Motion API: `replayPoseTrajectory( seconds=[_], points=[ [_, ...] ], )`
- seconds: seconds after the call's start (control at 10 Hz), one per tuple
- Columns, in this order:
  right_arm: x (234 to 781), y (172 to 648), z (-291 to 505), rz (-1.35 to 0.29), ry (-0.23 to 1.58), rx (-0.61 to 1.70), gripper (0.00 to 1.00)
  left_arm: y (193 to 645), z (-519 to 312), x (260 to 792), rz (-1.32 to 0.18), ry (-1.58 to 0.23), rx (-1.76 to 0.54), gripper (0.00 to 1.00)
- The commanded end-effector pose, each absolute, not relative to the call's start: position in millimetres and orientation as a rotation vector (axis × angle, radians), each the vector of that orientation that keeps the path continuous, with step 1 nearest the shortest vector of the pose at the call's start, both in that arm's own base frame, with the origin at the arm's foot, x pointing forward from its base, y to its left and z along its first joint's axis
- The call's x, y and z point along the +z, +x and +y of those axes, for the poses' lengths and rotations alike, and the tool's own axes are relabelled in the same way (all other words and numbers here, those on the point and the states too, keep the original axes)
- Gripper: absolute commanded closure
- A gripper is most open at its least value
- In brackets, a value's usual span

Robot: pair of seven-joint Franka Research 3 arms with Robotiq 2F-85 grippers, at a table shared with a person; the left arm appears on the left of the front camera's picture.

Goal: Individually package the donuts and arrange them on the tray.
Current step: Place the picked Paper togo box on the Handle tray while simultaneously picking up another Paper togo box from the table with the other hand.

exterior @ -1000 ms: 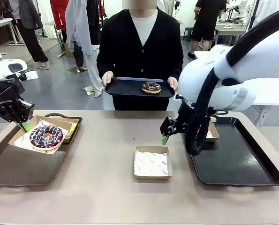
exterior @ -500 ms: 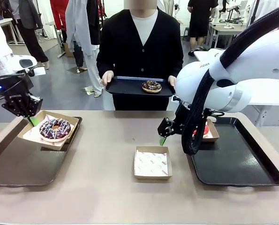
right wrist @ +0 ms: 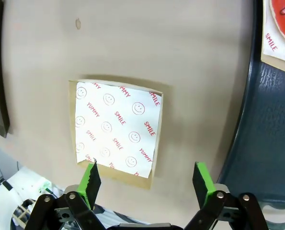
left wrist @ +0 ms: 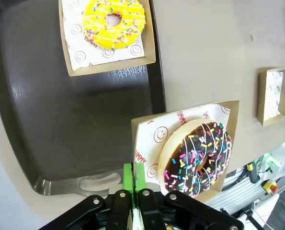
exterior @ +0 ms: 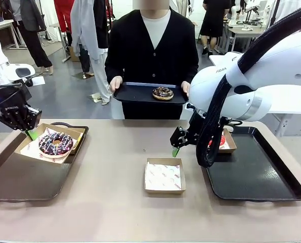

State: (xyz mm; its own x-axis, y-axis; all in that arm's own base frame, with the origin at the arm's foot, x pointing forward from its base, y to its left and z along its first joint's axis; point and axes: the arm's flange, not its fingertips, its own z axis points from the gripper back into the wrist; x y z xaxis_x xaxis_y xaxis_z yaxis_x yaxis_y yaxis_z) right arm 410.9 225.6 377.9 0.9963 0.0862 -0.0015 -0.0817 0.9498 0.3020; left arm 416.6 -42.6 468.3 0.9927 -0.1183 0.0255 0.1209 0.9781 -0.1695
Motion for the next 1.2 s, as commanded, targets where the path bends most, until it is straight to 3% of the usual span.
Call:
replayPoseTrajectory(
  seconds=[0.0,0.6,1.1],
  points=[
    [378.1,406.9,224.1,0.014,0.298,0.086,0.0,414.0,-40.4,469.9,-0.028,-0.176,-0.136,0.99],
    [361.2,400.4,288.8,0.121,0.041,0.118,0.0,401.0,-17.3,448.9,-0.071,-0.007,-0.138,0.99],
    [336.9,411.4,299.6,0.129,-0.022,0.003,0.0,398.3,12.1,415.8,-0.091,-0.067,-0.028,0.99]
  ],
)
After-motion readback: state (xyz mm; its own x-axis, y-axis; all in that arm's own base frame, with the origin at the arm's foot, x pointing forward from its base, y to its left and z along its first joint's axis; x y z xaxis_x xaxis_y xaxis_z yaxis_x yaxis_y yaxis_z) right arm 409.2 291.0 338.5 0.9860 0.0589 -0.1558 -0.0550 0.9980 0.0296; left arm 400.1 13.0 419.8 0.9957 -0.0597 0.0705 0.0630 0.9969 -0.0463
